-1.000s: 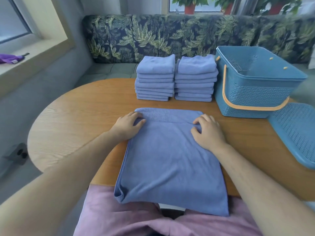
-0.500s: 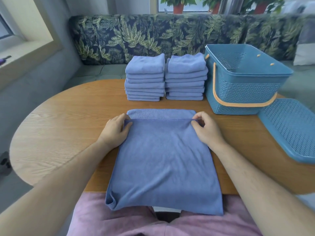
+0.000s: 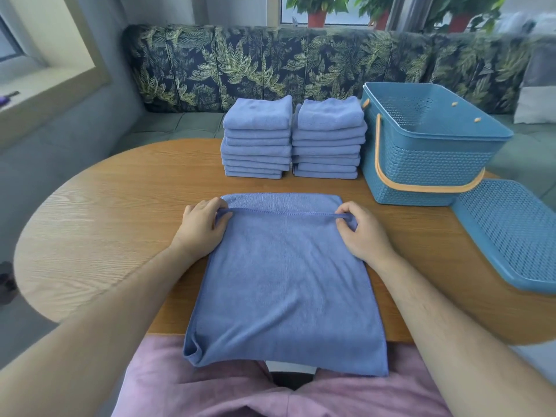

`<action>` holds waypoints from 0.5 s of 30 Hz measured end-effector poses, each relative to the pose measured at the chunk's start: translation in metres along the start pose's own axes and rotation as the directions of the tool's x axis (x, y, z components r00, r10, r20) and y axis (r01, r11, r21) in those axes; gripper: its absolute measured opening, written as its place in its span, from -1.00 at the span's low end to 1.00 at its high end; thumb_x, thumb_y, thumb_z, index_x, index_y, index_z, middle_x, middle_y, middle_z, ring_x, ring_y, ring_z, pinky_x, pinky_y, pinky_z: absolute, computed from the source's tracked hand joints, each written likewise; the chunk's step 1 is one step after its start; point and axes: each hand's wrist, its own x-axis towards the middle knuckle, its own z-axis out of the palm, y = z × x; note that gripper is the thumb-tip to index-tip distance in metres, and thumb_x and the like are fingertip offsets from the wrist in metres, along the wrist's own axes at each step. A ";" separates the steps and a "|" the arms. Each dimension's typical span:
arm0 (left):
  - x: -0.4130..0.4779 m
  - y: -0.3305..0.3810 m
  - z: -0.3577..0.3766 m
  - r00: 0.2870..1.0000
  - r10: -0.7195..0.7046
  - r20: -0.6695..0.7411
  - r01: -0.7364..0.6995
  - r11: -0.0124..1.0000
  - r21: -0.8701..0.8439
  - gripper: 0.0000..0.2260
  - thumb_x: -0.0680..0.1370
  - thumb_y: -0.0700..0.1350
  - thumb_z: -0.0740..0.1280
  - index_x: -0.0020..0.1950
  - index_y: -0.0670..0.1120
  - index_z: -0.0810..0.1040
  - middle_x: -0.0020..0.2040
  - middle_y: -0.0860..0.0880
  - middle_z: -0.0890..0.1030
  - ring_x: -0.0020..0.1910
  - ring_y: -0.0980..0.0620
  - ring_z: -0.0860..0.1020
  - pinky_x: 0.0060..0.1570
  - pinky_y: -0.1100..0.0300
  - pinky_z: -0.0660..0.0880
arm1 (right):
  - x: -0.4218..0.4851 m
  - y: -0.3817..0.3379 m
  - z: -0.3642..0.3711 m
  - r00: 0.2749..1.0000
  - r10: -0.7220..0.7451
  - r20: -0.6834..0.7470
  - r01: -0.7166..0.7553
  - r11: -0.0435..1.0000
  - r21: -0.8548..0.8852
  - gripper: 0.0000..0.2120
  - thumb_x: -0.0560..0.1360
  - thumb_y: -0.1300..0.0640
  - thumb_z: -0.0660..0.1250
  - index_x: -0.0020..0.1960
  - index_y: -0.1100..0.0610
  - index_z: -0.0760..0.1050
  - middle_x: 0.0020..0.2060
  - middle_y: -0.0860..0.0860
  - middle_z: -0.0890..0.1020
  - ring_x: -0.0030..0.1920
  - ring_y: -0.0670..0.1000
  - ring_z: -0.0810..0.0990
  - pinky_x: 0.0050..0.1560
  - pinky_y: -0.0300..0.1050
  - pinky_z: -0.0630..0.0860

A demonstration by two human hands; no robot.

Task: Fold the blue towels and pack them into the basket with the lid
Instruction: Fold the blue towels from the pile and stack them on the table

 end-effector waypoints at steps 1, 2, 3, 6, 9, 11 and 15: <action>0.000 0.000 -0.001 1.000 0.008 0.004 -0.008 1.000 -0.006 -0.88 0.61 0.02 0.25 0.02 -0.01 0.47 -0.13 0.10 0.55 -0.05 0.02 0.50 0.01 0.10 0.20 | 0.000 -0.001 0.000 1.000 -0.005 0.000 0.005 1.000 -0.014 -0.87 0.53 0.19 0.33 -0.05 -0.05 0.48 -0.10 -0.11 0.60 -0.05 -0.07 0.55 -0.05 -0.15 0.43; 0.000 0.000 -0.001 1.000 0.013 0.005 -0.013 1.000 -0.013 -0.86 0.60 0.04 0.22 0.02 -0.01 0.47 -0.14 0.10 0.54 -0.07 0.02 0.49 0.01 0.10 0.22 | 0.000 -0.002 0.000 1.000 -0.009 -0.004 0.008 1.000 -0.028 -0.87 0.54 0.19 0.32 -0.05 -0.05 0.48 -0.10 -0.11 0.59 -0.06 -0.08 0.54 -0.07 -0.17 0.41; 0.000 0.001 -0.002 1.000 0.016 0.002 -0.016 1.000 -0.020 -0.85 0.59 0.04 0.21 0.01 -0.01 0.46 -0.15 0.10 0.54 -0.09 0.02 0.49 -0.01 0.09 0.24 | -0.001 -0.004 0.000 1.000 -0.010 -0.012 0.009 0.999 -0.039 -0.87 0.54 0.19 0.32 -0.04 -0.05 0.49 -0.11 -0.12 0.59 -0.08 -0.11 0.53 -0.10 -0.21 0.38; 0.000 0.002 -0.004 0.999 0.013 -0.030 -0.014 0.999 -0.038 -0.87 0.58 0.02 0.23 -0.04 -0.03 0.44 -0.23 0.06 0.52 -0.20 -0.03 0.47 -0.12 0.10 0.26 | -0.005 -0.008 -0.002 0.998 0.009 -0.058 -0.013 0.998 -0.058 -0.90 0.55 0.16 0.34 -0.04 -0.03 0.50 -0.23 -0.14 0.56 -0.23 -0.18 0.50 -0.24 -0.32 0.33; -0.001 0.004 -0.006 0.998 -0.013 -0.060 0.011 0.999 -0.047 -0.90 0.61 -0.06 0.30 -0.05 -0.05 0.43 -0.34 0.02 0.49 -0.33 -0.07 0.46 -0.24 0.12 0.25 | -0.008 -0.012 -0.004 0.996 0.041 -0.074 -0.046 0.996 -0.072 -0.95 0.57 0.07 0.34 -0.03 -0.06 0.49 -0.38 -0.11 0.56 -0.36 -0.12 0.52 -0.34 -0.07 0.43; -0.003 0.006 -0.006 0.998 -0.043 -0.051 0.040 0.998 -0.054 -0.89 0.60 -0.09 0.33 -0.04 -0.08 0.44 -0.36 0.02 0.47 -0.36 -0.05 0.46 -0.33 0.13 0.24 | -0.009 -0.013 -0.004 0.998 0.038 -0.059 -0.044 0.992 -0.114 -0.95 0.58 0.05 0.32 -0.04 -0.09 0.46 -0.46 -0.10 0.52 -0.43 -0.09 0.50 -0.40 -0.05 0.39; -0.002 0.004 -0.004 0.998 -0.063 0.004 0.064 0.997 -0.034 -0.93 0.58 -0.08 0.35 0.01 -0.04 0.50 -0.05 0.07 0.49 -0.24 0.08 0.46 -0.23 0.15 0.36 | -0.008 -0.015 -0.004 0.997 0.065 -0.051 -0.075 0.970 -0.233 -0.88 0.56 -0.01 0.32 0.09 -0.12 0.50 -0.23 -0.15 0.63 -0.22 0.00 0.61 -0.25 -0.09 0.45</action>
